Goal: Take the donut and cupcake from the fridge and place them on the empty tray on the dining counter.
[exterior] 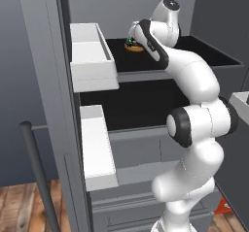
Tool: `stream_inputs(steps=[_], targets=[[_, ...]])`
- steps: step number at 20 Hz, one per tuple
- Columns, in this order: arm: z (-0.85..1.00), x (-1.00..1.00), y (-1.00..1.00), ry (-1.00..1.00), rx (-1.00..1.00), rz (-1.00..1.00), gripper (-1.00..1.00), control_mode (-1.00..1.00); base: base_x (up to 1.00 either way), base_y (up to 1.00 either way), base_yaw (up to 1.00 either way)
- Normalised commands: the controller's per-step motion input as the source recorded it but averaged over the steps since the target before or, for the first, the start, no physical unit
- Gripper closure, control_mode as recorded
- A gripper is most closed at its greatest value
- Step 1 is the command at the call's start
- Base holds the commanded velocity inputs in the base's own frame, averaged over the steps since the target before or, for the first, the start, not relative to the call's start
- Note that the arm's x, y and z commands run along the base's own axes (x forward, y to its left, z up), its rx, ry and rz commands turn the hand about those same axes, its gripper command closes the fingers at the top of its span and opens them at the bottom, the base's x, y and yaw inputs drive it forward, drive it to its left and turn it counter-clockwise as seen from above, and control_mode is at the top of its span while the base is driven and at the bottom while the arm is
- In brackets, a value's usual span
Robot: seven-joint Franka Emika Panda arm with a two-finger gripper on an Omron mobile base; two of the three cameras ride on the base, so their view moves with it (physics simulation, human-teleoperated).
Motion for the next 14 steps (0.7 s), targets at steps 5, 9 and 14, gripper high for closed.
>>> stream_inputs(steps=[5,9,14], targets=[[0.5,-0.31,-0.09,-0.13,0.12,-0.04,1.0,-1.0,0.0,0.0,0.0],[0.51,-0.81,-0.29,-0.1,0.11,0.0,1.0,-1.0,0.0,0.0,0.0],[0.21,-1.0,-0.28,-0.21,0.0,0.0,1.0,-1.0,0.0,0.0,0.0]])
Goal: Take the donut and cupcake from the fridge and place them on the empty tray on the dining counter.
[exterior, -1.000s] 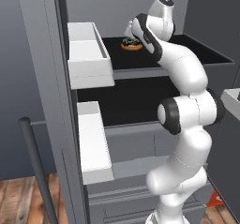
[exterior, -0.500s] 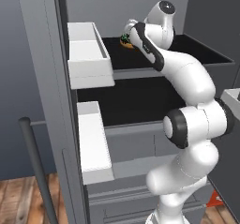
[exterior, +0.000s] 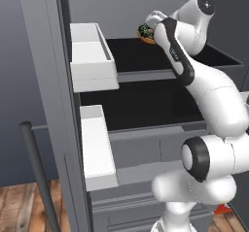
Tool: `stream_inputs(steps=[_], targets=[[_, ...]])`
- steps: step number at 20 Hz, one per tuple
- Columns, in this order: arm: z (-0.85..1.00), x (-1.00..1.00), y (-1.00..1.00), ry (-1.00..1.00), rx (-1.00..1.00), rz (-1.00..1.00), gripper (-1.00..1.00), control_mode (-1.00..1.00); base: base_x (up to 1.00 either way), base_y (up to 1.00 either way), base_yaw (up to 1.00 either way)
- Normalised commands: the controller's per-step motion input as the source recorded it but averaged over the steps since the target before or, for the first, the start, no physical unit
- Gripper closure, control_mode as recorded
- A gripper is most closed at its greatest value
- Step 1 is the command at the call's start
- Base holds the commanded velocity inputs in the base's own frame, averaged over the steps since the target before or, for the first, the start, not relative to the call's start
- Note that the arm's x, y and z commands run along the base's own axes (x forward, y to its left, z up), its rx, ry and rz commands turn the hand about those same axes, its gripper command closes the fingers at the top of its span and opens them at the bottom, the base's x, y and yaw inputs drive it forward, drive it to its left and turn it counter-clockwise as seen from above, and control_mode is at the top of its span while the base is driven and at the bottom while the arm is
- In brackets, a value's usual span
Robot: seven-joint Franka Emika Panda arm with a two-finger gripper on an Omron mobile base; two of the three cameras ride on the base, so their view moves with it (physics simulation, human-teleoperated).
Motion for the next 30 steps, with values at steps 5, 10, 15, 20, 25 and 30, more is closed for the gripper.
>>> stream_inputs(steps=[5,10,15,20,25,30], targets=[[0.04,-1.0,-0.09,-0.52,0.01,0.0,1.0,-1.0,0.0,0.0,0.0],[0.58,-1.0,-0.05,0.03,0.15,-0.02,1.0,-1.0,0.0,0.0,0.0],[0.64,-1.0,0.0,0.15,0.03,-0.01,1.0,-1.0,0.0,0.0,0.0],[-0.14,-1.0,-0.17,-0.02,-0.03,0.0,1.0,-1.0,0.0,0.0,0.0],[-0.58,-1.0,-0.15,-0.08,-0.15,-0.03,1.0,-1.0,0.0,0.0,0.0],[-0.01,-1.0,-0.17,0.03,-0.01,-0.07,1.0,-1.0,0.0,0.0,0.0]])
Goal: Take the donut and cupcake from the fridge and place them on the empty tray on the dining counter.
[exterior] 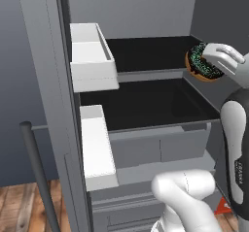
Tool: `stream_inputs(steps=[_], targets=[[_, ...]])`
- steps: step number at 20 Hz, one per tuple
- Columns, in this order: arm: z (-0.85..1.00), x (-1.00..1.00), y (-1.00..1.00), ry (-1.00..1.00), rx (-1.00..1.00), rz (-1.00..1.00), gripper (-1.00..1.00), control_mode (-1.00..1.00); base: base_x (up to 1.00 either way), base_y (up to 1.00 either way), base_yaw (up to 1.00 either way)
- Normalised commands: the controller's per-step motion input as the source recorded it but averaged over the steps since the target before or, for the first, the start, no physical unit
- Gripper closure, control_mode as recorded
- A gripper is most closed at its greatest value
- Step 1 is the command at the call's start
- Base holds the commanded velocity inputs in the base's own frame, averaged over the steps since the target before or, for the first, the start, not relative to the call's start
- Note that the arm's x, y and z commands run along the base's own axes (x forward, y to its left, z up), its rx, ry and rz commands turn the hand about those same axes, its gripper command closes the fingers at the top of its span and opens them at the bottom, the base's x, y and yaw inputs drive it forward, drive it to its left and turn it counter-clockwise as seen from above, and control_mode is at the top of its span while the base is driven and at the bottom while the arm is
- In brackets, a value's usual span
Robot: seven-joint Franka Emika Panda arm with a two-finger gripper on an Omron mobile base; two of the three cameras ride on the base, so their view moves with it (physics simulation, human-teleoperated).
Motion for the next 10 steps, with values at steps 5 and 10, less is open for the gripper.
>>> stream_inputs(steps=[5,10], targets=[[0.17,-1.0,-0.26,0.03,0.0,-0.11,1.0,-1.0,0.0,0.0,0.0],[0.04,-0.6,-0.22,0.0,0.0,-0.07,1.0,1.0,-0.4,-0.02,-0.03]])
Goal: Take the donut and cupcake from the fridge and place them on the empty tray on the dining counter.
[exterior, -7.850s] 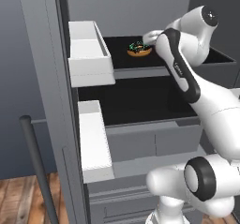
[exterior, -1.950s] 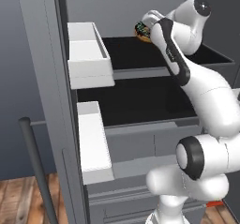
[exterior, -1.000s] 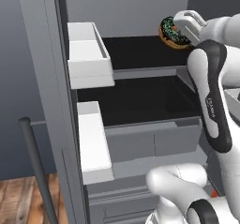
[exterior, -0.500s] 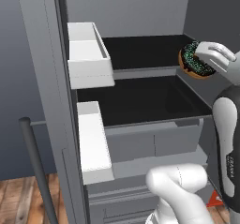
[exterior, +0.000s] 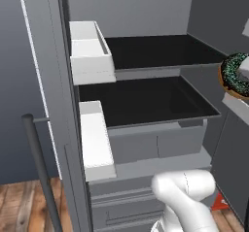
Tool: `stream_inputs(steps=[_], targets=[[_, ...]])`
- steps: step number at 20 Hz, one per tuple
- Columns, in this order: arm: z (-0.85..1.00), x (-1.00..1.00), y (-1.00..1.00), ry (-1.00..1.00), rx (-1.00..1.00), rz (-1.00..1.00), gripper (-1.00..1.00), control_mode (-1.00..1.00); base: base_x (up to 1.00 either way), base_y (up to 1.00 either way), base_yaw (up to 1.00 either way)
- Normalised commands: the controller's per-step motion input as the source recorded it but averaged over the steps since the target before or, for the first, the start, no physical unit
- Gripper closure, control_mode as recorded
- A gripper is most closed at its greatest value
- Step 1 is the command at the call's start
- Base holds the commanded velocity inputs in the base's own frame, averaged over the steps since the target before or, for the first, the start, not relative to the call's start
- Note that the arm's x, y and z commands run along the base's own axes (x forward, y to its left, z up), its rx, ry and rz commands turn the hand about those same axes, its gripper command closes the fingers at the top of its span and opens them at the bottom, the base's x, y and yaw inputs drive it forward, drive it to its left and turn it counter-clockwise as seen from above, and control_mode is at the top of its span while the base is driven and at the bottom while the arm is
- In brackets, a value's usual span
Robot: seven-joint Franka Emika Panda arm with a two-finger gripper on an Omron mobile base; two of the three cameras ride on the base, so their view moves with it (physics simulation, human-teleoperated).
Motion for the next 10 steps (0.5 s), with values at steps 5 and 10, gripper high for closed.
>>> stream_inputs(steps=[5,10], targets=[[0.0,0.0,0.0,0.0,0.0,0.0,1.0,1.0,-1.0,0.11,0.07],[0.0,0.0,0.0,0.0,0.0,0.0,1.0,1.0,-1.0,0.04,0.17]])
